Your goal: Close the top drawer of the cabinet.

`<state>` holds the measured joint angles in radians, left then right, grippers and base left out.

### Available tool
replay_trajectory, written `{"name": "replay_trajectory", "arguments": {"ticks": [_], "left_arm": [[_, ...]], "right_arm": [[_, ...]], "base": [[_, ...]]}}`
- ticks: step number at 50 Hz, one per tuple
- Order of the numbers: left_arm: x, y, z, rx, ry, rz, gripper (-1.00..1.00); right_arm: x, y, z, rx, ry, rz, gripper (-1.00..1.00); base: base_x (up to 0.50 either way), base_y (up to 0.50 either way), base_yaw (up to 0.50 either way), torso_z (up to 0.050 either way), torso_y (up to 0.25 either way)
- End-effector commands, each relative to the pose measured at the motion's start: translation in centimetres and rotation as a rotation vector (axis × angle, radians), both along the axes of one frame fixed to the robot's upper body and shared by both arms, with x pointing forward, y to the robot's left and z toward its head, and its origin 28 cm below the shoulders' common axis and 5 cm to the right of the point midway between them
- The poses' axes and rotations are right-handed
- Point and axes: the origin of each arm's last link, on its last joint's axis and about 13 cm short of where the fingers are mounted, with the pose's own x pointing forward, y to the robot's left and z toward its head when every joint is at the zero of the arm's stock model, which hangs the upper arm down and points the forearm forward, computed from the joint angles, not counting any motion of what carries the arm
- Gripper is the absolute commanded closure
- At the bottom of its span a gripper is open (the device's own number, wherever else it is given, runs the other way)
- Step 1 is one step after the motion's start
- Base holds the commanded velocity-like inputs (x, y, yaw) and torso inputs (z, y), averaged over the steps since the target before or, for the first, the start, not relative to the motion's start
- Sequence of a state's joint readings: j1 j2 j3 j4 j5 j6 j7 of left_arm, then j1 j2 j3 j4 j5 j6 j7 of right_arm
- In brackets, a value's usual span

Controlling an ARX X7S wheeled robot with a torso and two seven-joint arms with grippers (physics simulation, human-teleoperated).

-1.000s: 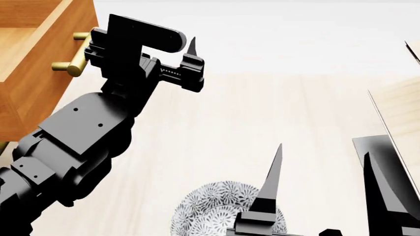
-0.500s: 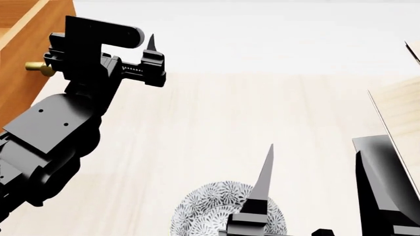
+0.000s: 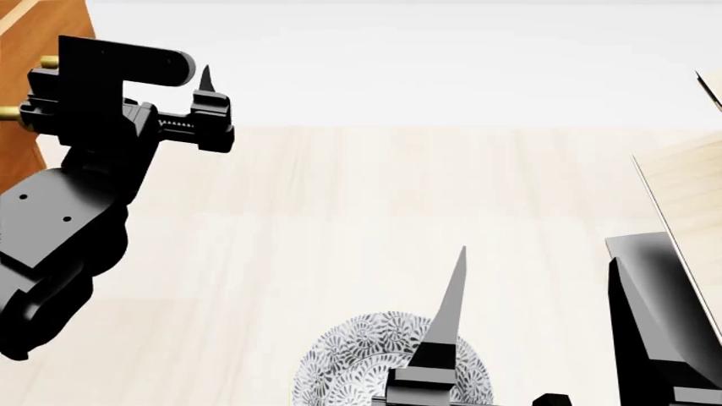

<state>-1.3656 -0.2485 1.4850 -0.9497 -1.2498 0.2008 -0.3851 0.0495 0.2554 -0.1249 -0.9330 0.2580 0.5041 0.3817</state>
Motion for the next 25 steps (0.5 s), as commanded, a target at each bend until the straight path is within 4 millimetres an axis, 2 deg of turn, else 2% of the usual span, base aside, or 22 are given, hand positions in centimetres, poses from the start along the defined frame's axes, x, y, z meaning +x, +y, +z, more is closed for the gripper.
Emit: {"name": "replay_trajectory", "arguments": {"ticks": [1, 25], "left_arm": [[-0.2, 2.0, 0.0, -0.004, 0.009, 0.074, -1.0], [-0.3, 5.2, 0.2, 0.061, 0.01, 0.16, -1.0]], "right_arm": [[0.0, 0.0, -0.1, 0.001, 0.002, 0.003, -1.0], [0.0, 0.1, -0.2, -0.003, 0.007, 0.003, -1.0]], "base": [[0.0, 0.0, 0.0, 0.0, 0.0], [0.0, 0.0, 0.0, 0.0, 0.0]]}}
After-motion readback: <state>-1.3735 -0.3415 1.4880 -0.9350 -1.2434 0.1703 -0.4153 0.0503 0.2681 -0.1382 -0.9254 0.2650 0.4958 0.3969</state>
